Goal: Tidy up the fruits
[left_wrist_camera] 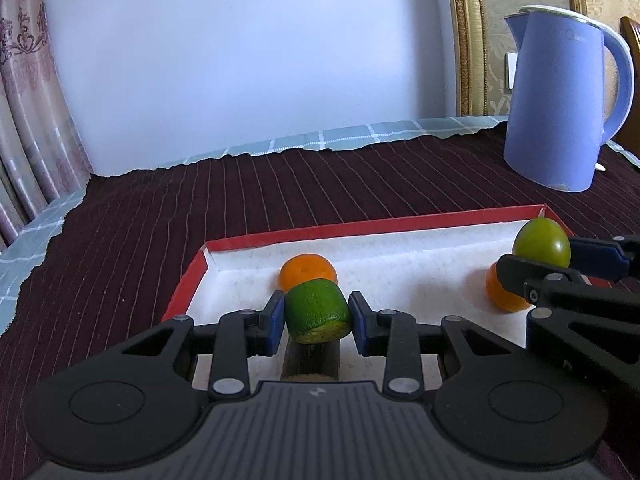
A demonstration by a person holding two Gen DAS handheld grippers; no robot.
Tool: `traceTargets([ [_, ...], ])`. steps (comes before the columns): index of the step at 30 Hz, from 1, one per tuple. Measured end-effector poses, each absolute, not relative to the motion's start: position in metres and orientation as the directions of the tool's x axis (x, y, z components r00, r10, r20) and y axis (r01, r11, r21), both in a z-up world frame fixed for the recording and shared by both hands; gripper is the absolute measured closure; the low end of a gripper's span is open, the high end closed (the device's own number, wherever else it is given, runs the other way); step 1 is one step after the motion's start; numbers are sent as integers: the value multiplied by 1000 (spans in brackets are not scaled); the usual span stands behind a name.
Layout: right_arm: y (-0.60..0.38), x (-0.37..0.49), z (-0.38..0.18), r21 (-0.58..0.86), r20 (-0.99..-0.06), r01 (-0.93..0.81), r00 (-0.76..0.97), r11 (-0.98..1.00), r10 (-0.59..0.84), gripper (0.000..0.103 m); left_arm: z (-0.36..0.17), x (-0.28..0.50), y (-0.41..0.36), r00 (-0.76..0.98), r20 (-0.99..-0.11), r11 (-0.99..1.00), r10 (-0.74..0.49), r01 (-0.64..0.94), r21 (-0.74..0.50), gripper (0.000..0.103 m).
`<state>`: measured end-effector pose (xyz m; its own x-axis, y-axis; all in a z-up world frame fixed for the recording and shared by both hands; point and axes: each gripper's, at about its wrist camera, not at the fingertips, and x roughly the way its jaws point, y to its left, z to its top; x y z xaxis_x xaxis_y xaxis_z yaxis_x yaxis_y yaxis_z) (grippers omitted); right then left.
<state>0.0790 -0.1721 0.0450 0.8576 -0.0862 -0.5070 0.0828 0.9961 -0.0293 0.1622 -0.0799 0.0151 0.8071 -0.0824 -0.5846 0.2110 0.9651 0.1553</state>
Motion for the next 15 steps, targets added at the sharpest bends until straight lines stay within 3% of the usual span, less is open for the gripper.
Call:
traceTargets([
  [15,-180,104,40,-10,-516,119,850,993,-106,72,10,184,-85,808,-587,970,-38,172,174,70],
])
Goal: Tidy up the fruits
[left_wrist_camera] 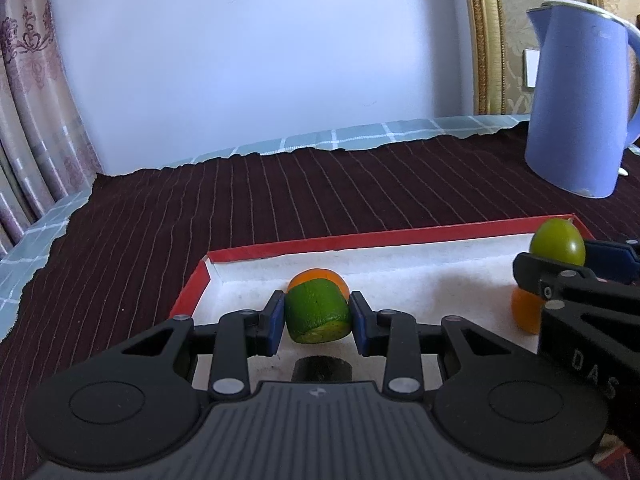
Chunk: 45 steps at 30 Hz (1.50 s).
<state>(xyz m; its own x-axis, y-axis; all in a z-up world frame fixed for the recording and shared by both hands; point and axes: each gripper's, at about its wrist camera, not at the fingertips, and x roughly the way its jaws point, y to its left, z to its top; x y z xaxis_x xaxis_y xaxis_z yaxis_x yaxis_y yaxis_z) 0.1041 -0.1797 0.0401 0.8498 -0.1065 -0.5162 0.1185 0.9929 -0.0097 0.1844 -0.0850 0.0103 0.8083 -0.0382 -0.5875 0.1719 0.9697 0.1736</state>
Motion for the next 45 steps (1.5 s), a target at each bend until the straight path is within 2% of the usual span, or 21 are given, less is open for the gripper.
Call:
traceTargets([
  [21,-192,122,24,6,-537,173,831,985,-143,72,9,198,-91,828,-560,968,-6,145,204,70],
  [24,-192,122,23,10,-538,170,832,985,-138,65,8,197,-92,829,-559,968,-8,146,204,70],
  [25,-192,121,24,13,-535,171,834,985,-137,60,8,197,-92,828,-561,968,-9,147,203,68],
  [26,-192,121,24,15,-533,172,835,985,-138,54,8,197,-92,827,-562,967,-9,149,204,60],
  [29,-193,119,24,19,-527,173,838,985,-137,53,7,196,-93,836,-549,965,9,136,222,40],
  [30,-193,118,24,18,-527,173,839,985,-138,53,7,195,-93,840,-542,964,14,132,229,38],
  [42,-199,111,24,39,-522,189,841,981,-142,53,12,187,-85,841,-541,967,-2,139,212,38],
  [43,-199,109,25,39,-520,190,843,981,-142,52,13,185,-84,839,-544,969,-7,141,205,38],
  [45,-199,105,26,38,-512,191,847,981,-145,42,15,182,-81,835,-550,971,-20,148,189,38],
])
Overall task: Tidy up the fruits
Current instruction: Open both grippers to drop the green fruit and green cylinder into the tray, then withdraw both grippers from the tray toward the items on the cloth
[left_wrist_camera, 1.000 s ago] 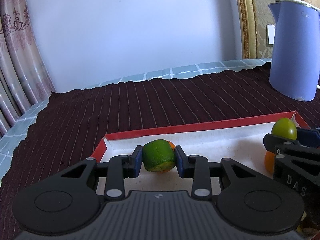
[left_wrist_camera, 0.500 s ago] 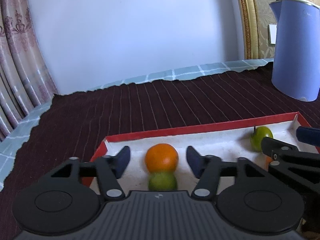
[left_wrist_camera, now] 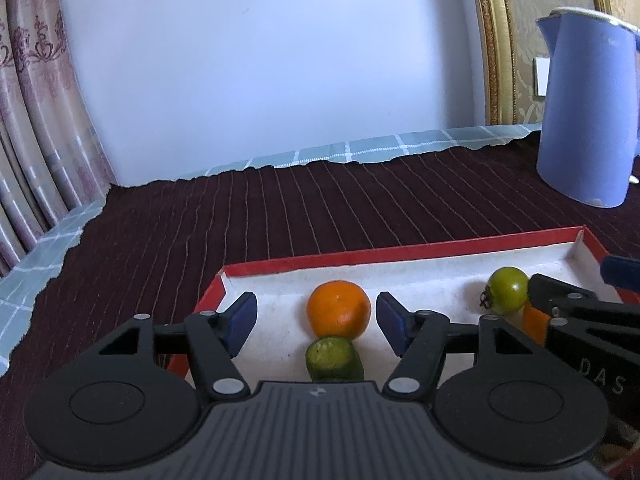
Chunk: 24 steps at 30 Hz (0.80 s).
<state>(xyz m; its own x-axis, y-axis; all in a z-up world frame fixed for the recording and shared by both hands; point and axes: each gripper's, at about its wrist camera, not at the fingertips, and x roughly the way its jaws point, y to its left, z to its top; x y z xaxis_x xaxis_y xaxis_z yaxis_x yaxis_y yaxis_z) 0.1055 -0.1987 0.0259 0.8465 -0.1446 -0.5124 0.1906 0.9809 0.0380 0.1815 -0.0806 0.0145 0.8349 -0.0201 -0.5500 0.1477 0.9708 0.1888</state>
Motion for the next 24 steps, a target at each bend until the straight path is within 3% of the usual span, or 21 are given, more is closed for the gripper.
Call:
traceTargets([
  [5,-196,95,30,33,-498,189,855,981,-148,35,19,167,-75,838,-544,971,-34,156,180,38],
  [7,-195,91,32,31,-495,188,856,982,-148,26,20,162,-74,835,-549,972,-42,161,170,38],
  [11,-190,83,34,13,-486,183,860,983,-154,22,21,151,-66,829,-557,976,-54,163,148,38],
  [14,-188,75,36,9,-480,183,863,983,-156,12,22,144,-59,825,-562,980,-63,159,123,37],
  [17,-185,65,38,19,-473,172,870,985,-143,10,24,136,-50,828,-558,983,-59,144,109,27],
  [24,-170,41,42,-4,-443,155,885,988,-141,4,26,114,-34,834,-549,988,-59,126,85,25],
])
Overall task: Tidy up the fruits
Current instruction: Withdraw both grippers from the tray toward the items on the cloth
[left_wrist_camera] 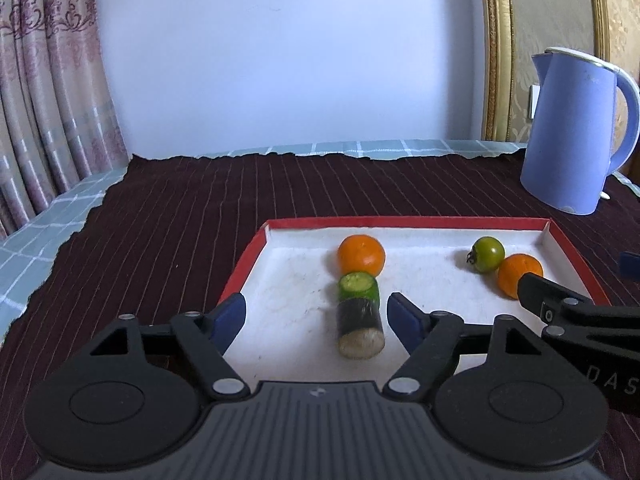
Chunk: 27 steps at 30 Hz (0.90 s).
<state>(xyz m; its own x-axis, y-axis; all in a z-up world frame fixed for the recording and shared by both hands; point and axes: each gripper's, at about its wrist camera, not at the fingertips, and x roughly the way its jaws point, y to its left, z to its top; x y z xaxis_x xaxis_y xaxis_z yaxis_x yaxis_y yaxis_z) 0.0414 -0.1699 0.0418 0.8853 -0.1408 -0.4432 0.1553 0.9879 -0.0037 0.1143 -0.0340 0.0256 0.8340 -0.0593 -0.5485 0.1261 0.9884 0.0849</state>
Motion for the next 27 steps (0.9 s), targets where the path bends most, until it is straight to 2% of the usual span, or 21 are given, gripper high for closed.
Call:
traceTargets([
  [8,-159,21,42,13,-438,138,891,990,-118,0,21,97,-19,826,-560,991,-73,125,55,25],
  [27,-140,-31,34,-22,-416,52,908,998,-56,0,9,63,20,836,-545,995,-62,92,27,25],
])
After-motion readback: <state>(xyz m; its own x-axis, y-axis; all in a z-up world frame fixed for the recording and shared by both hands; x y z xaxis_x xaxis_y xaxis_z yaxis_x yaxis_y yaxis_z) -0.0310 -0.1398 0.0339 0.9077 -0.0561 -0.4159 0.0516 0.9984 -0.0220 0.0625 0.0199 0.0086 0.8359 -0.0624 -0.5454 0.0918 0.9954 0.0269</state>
